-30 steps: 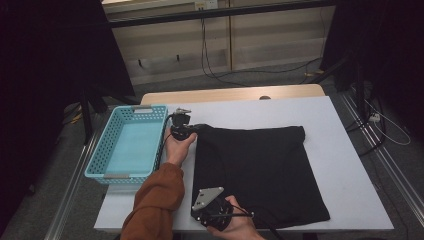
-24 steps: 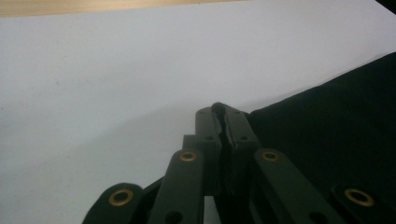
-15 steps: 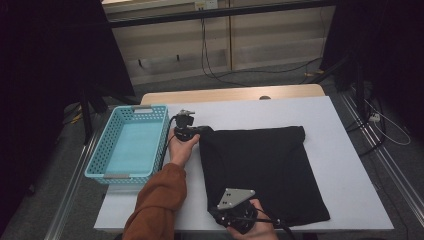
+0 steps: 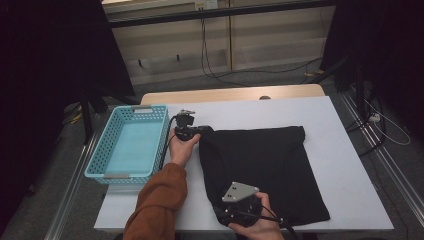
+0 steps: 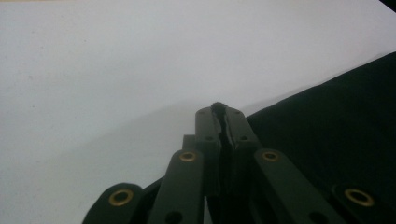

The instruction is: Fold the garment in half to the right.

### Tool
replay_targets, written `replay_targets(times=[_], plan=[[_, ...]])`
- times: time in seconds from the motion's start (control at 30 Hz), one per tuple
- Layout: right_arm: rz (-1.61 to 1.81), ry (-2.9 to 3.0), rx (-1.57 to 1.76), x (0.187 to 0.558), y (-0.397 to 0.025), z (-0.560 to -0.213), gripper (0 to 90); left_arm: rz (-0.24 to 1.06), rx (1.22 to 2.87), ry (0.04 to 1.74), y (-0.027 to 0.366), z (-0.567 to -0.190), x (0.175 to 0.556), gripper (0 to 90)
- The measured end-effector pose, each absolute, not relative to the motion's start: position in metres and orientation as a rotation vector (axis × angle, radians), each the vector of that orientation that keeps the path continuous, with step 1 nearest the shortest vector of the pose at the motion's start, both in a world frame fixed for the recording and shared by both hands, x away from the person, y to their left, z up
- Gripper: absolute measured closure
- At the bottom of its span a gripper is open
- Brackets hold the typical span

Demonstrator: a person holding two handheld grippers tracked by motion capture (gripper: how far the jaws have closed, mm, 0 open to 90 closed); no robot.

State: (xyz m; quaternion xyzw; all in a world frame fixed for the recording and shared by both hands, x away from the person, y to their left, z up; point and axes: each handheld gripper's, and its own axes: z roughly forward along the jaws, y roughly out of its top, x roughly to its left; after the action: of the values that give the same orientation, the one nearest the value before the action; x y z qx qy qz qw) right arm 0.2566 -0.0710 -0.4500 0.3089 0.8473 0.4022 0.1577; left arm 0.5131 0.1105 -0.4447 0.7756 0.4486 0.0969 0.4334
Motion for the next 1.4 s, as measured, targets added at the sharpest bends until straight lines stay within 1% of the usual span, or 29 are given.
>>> replay_targets(times=[0.03, 0.13, 0.2, 0.27, 0.3, 0.37, 0.43, 0.57, 0.83, 1.4], plan=[[1.156, 2.437, 0.890, 0.257, -0.071, -0.451, 41.1, 0.241, 1.933, 1.118, 0.110, -0.445, 0.513, 85.9], [1.174, 2.485, 0.909, 0.259, -0.071, -0.455, 47.8, 0.240, 1.931, 1.120, 0.111, -0.445, 0.513, 85.9], [1.170, 2.500, 0.915, 0.259, -0.069, -0.457, 50.0, 0.245, 1.930, 1.120, 0.111, -0.445, 0.513, 85.8], [1.184, 2.520, 0.915, 0.259, -0.068, -0.458, 60.3, 0.242, 1.923, 1.121, 0.110, -0.445, 0.513, 85.8], [1.193, 2.529, 0.910, 0.259, -0.067, -0.459, 67.3, 0.244, 1.918, 1.121, 0.110, -0.444, 0.513, 85.8], [1.199, 2.537, 0.905, 0.259, -0.066, -0.458, 74.2, 0.230, 1.909, 1.121, 0.111, -0.443, 0.513, 85.8], [1.204, 2.547, 0.902, 0.259, -0.065, -0.457, 79.1, 0.227, 1.899, 1.121, 0.113, -0.442, 0.513, 85.9], [1.218, 2.547, 0.897, 0.260, -0.066, -0.456, 81.2, 0.216, 1.866, 1.124, 0.117, -0.438, 0.513, 86.0], [1.284, 2.511, 0.873, 0.260, -0.069, -0.446, 81.6, 0.205, 1.790, 1.112, 0.121, -0.423, 0.512, 86.1], [1.374, 2.473, 0.826, 0.263, -0.074, -0.428, 81.8, 0.259, 1.768, 1.077, 0.120, -0.398, 0.511, 86.1]])
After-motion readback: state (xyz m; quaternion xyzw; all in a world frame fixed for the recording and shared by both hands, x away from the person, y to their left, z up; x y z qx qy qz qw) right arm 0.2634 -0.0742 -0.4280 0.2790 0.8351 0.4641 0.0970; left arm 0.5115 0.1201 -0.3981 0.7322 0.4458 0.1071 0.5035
